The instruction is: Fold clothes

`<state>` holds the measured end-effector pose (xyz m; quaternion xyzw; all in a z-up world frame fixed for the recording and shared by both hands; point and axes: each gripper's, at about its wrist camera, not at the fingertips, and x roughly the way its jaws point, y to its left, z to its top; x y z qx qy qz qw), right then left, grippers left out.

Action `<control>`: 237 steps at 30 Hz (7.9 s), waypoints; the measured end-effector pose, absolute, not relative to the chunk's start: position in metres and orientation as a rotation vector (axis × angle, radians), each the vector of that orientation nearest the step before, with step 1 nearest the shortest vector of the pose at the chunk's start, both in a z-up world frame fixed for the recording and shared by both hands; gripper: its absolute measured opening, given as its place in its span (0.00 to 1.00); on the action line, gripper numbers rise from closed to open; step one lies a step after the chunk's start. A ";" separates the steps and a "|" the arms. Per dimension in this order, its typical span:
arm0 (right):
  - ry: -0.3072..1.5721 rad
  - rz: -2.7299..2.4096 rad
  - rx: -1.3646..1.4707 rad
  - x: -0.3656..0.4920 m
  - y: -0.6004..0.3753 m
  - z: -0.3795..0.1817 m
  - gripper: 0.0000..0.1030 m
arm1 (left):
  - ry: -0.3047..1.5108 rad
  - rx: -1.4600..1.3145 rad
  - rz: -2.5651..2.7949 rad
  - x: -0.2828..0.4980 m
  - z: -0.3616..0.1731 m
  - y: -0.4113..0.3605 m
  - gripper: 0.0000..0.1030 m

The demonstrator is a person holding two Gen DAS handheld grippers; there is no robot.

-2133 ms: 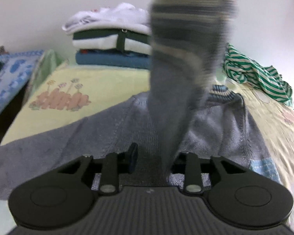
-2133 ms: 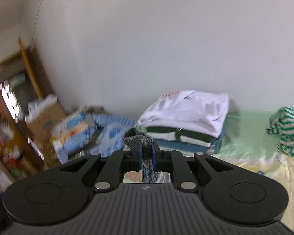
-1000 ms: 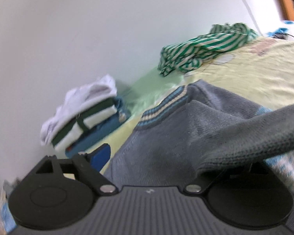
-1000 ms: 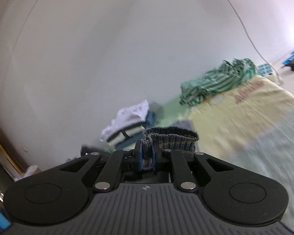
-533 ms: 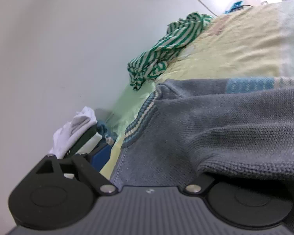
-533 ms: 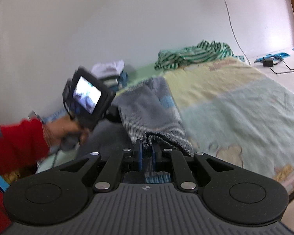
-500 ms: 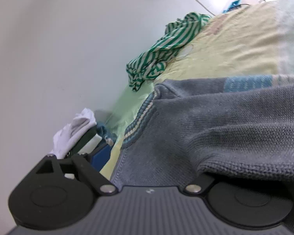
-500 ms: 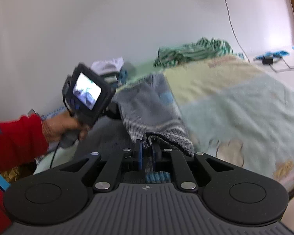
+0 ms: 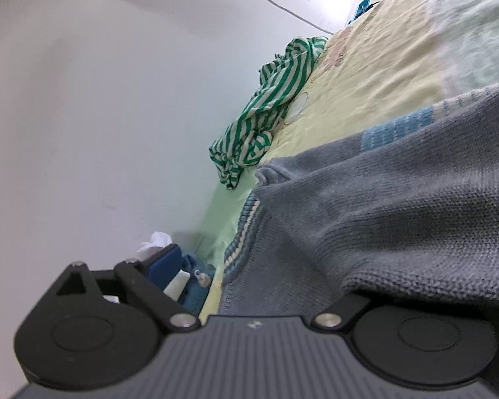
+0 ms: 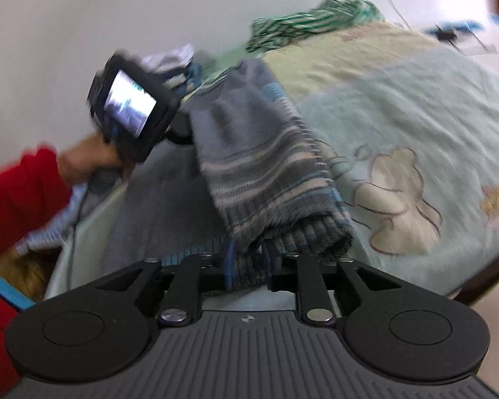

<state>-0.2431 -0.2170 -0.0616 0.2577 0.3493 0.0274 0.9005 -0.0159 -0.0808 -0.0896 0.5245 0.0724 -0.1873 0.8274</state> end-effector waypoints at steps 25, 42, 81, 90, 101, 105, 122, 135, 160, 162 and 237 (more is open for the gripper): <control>0.728 -0.027 0.735 -0.244 -0.241 -0.083 0.05 | 0.099 1.129 -0.476 -0.023 -0.092 -0.080 0.97; 0.776 0.458 0.444 -0.020 -0.323 0.008 0.31 | 0.124 1.202 -0.433 -0.036 -0.079 -0.092 0.98; 0.830 0.818 0.180 0.155 -0.281 -0.058 0.07 | 0.299 1.270 -0.166 -0.038 -0.082 -0.132 0.99; 0.821 0.730 0.088 0.150 -0.289 -0.063 0.06 | 0.290 1.306 -0.191 -0.042 -0.083 -0.120 0.99; 0.780 0.671 0.086 0.149 -0.293 -0.066 0.05 | 0.239 1.295 -0.214 -0.090 -0.042 -0.085 0.99; 0.794 0.656 0.048 0.149 -0.291 -0.072 0.05 | 0.363 1.076 -0.172 -0.088 -0.014 -0.080 0.99; 0.763 0.568 0.045 0.151 -0.292 -0.074 0.03 | 0.740 0.538 -0.563 -0.135 -0.061 -0.145 0.84; 0.956 0.805 0.290 0.091 -0.333 -0.078 0.28 | 0.835 0.442 -0.720 -0.147 -0.051 -0.161 0.88; 0.904 0.810 0.342 0.057 -0.330 -0.077 0.04 | 0.902 0.322 -0.682 -0.139 -0.049 -0.156 0.15; 0.879 0.821 0.343 0.051 -0.334 -0.069 0.04 | 0.904 0.309 -0.684 -0.138 -0.047 -0.154 0.13; 0.746 0.608 0.030 0.071 -0.279 -0.080 0.00 | 0.941 0.061 -0.821 -0.168 -0.051 -0.138 0.66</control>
